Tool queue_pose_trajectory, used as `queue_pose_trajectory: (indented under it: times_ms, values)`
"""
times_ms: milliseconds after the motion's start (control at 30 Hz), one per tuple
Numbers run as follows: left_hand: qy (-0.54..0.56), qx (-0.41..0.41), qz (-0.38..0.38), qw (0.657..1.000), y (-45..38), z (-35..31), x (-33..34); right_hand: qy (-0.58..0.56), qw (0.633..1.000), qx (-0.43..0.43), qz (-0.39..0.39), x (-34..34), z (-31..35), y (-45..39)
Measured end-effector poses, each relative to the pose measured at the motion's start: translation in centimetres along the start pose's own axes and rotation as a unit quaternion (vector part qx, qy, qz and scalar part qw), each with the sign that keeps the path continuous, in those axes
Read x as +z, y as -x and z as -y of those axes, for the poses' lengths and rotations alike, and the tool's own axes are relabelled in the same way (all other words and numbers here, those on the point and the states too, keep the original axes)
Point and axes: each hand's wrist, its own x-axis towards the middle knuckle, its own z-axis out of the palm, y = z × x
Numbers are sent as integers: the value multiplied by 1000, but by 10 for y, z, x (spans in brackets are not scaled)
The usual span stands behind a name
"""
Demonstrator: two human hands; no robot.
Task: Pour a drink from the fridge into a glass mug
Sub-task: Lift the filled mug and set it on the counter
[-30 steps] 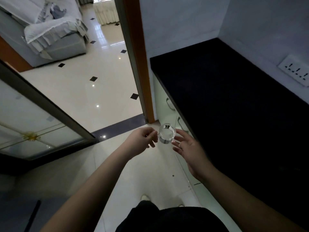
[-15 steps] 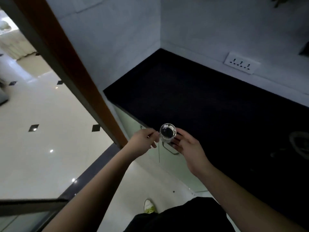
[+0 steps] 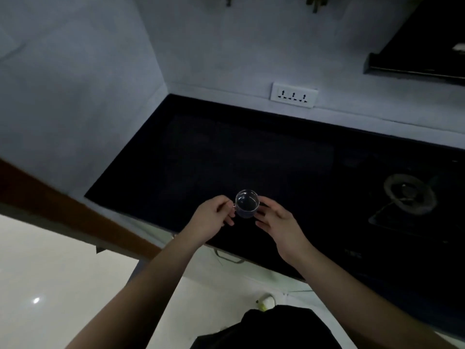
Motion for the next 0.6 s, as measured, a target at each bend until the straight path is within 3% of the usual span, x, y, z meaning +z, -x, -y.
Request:
queue_pose_trajectory:
  times_ms: [600]
  values:
    - [-26, 1, 99, 995, -129, -29, 34, 1, 991, 7, -133, -47, 5, -81]
